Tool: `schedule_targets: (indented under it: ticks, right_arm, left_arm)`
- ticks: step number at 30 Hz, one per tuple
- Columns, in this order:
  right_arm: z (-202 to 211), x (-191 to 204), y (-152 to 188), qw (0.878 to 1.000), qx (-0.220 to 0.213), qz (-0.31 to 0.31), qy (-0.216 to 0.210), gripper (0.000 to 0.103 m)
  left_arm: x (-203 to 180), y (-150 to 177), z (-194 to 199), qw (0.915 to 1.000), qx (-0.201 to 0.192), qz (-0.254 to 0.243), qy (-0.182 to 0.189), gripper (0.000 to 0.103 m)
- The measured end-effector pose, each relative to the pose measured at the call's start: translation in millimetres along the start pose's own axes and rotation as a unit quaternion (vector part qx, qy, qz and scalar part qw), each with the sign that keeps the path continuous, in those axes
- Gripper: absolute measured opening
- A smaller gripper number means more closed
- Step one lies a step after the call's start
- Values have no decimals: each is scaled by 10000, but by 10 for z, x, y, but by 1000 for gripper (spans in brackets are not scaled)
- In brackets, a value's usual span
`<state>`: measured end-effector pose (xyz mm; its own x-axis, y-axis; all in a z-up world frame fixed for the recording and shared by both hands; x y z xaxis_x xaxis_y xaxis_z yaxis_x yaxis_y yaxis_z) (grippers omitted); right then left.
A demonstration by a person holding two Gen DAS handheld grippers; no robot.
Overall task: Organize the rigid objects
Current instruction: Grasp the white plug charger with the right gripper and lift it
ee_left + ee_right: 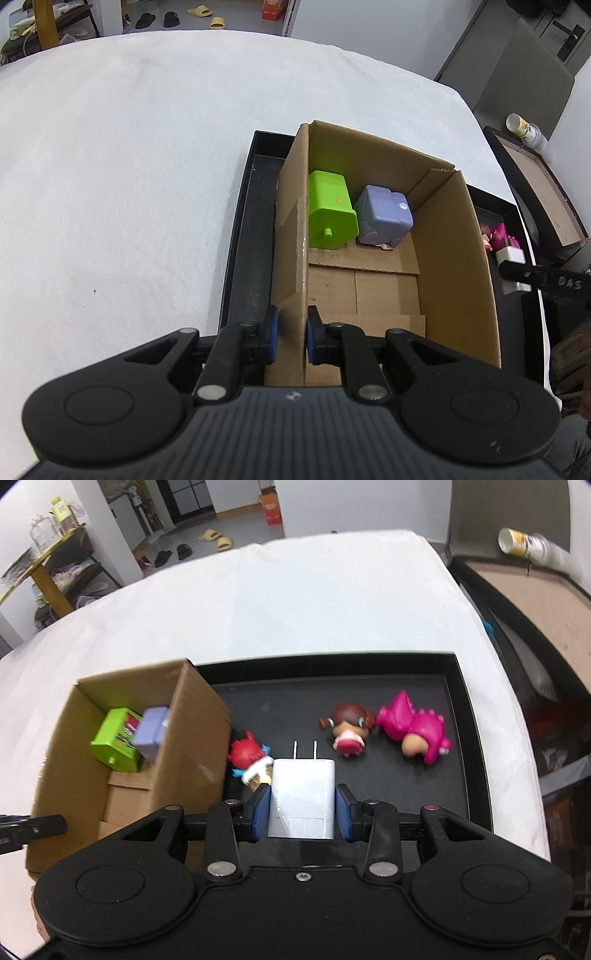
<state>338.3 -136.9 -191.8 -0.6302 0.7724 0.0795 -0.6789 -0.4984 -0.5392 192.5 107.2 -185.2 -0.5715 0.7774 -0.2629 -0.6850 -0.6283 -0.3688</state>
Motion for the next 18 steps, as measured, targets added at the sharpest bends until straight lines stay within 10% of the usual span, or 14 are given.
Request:
schedule_targets:
  ticks: [18]
  right_arm:
    - [456,317,-370,9968,-549,444,-371,37]
  left_arm:
    - [-1,14,-10,10000,-5,-26,-17,14]
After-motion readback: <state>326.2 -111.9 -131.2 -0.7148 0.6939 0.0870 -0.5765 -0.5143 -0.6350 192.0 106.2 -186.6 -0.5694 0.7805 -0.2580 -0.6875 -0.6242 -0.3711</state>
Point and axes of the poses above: each gripper's, at about its wrist camera, not at the fingertips, and z roughly against the way its jaws point, x to its left, y to its underside, the point moved 4 cm from there along -z, roughly the way its jaws point, and after that the axes turned 9 degrees about z, right-handed, at the moved point
